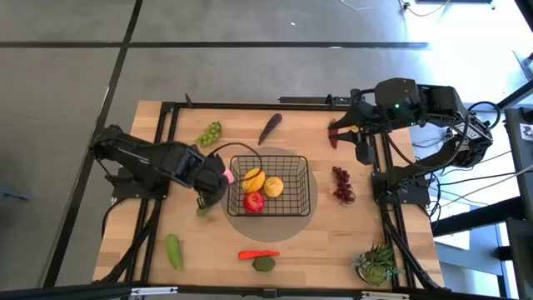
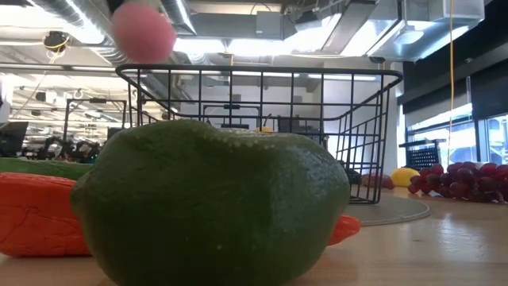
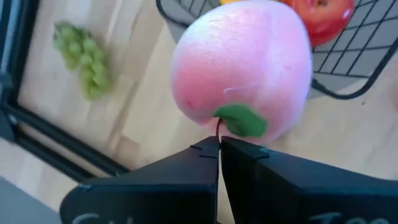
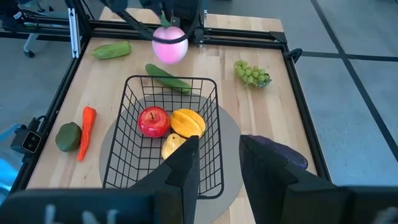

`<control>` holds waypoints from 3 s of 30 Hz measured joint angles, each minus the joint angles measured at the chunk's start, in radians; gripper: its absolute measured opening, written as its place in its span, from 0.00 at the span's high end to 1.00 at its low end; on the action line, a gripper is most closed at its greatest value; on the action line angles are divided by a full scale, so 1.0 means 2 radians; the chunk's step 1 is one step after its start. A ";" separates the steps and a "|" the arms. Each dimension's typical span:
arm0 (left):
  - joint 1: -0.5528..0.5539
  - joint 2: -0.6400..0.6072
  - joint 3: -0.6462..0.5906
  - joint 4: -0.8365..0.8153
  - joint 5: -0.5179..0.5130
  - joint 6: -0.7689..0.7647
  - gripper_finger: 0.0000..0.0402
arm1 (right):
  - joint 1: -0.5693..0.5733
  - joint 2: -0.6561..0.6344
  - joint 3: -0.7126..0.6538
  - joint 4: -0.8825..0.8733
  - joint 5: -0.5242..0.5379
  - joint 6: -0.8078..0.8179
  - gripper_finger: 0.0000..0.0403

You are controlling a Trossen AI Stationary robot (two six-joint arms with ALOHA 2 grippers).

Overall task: Build produce basket
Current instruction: Put the pink peach into the black wire basket

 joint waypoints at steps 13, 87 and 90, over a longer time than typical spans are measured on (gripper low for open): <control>0.079 0.040 0.060 0.000 -0.041 0.278 1.00 | 0.000 0.000 0.000 0.007 0.004 0.013 0.73; 0.091 0.270 0.142 0.000 -0.062 0.532 1.00 | 0.000 0.000 -0.001 0.007 0.017 0.008 0.73; 0.099 0.270 0.142 0.000 -0.060 0.524 1.00 | 0.000 0.000 -0.001 0.007 0.017 0.009 0.73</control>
